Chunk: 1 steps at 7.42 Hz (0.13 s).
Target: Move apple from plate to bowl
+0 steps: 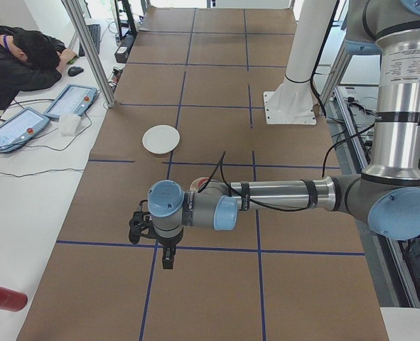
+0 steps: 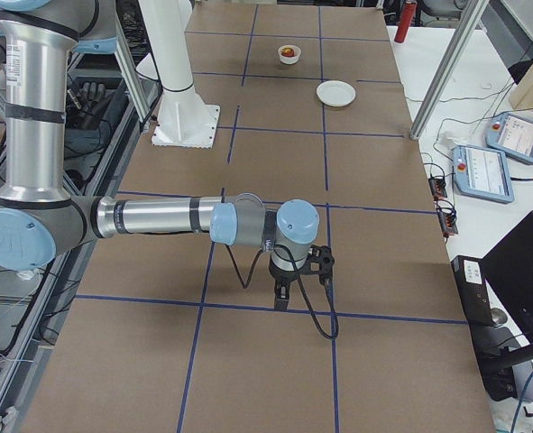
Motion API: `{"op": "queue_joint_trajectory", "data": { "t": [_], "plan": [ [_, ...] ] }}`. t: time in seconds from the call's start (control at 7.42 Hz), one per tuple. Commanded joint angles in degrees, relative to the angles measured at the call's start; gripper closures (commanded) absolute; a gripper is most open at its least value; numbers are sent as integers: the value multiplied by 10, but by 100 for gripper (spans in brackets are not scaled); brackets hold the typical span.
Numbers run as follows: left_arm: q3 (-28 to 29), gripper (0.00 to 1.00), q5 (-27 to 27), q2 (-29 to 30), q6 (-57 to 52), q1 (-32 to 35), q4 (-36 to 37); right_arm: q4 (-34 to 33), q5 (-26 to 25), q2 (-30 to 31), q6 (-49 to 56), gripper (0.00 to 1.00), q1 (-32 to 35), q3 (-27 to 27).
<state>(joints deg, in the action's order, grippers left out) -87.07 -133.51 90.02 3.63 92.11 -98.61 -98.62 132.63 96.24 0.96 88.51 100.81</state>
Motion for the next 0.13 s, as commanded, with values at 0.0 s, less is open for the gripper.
{"op": "queue_joint_trajectory", "data": {
  "t": [0.0],
  "plan": [
    [1, 0, 0, 1, 1, 0, 0, 0, 0, 0, -1, 0, 0, 0]
  ]
}}
